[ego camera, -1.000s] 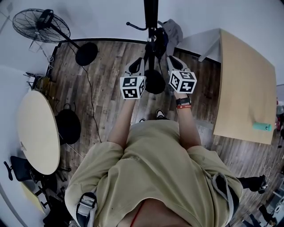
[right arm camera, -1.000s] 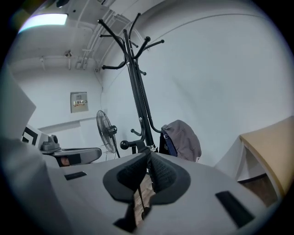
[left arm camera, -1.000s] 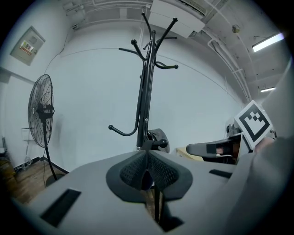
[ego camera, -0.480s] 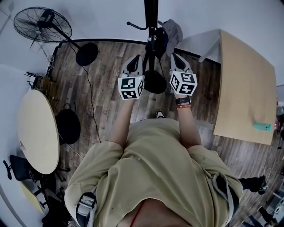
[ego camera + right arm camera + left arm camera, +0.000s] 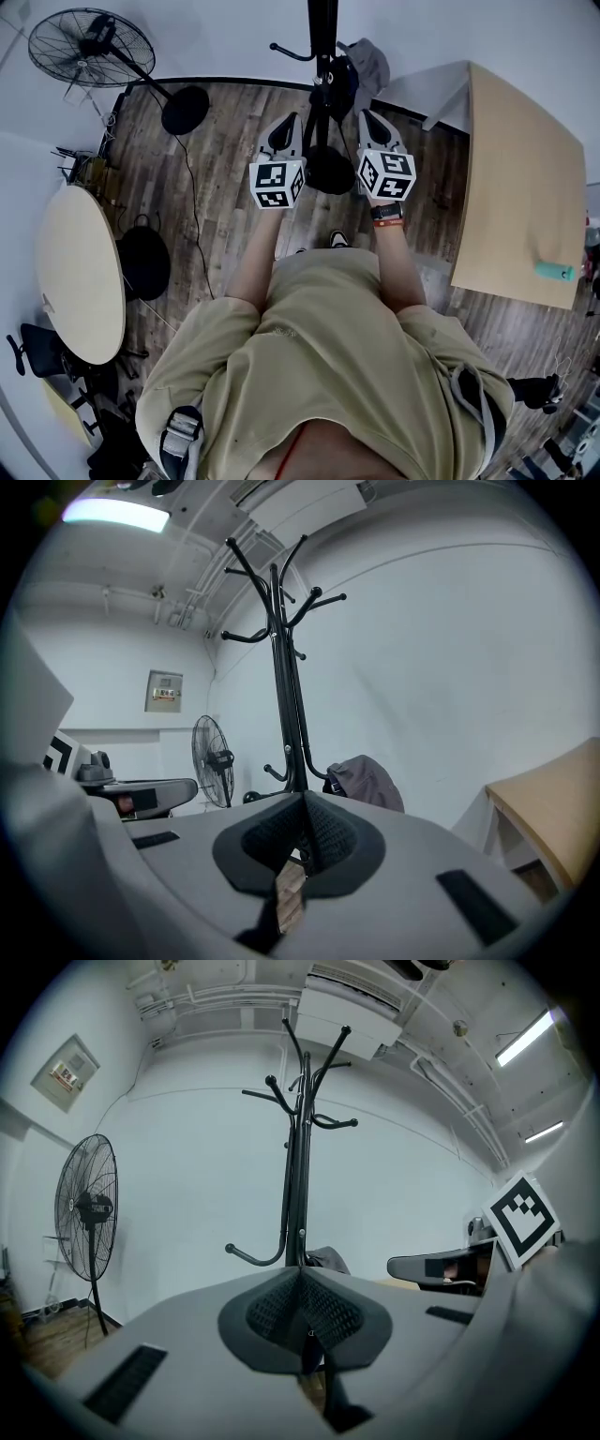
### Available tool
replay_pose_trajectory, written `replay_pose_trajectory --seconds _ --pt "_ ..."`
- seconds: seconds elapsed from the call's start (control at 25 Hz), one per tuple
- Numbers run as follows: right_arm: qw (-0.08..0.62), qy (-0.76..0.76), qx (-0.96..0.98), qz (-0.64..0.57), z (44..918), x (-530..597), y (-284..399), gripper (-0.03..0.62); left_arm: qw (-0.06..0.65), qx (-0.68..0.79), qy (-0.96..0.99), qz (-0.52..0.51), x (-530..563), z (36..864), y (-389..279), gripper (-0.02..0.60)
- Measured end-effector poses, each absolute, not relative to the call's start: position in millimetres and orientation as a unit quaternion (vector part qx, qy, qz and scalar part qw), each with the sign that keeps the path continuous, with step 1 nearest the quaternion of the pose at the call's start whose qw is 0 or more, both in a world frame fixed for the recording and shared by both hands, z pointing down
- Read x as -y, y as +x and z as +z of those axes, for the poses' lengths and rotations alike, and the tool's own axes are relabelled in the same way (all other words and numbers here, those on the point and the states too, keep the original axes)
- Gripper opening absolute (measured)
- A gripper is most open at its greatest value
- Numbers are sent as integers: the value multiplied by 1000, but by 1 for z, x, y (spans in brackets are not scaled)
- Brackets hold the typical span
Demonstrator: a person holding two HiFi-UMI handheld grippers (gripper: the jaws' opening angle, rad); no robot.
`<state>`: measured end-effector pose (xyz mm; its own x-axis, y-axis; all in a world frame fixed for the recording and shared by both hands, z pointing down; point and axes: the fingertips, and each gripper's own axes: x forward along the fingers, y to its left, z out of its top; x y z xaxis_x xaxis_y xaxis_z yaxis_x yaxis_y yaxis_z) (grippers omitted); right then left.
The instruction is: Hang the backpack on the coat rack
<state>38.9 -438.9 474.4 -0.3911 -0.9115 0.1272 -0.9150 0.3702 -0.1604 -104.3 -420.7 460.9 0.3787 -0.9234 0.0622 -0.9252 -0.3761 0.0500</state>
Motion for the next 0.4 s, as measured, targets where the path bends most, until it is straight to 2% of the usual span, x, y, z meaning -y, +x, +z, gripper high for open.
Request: replay_pose_trajectory --seconds 0.4 --pt "26 539 835 111 497 467 31 15 71 554 829 31 448 496 -105 25"
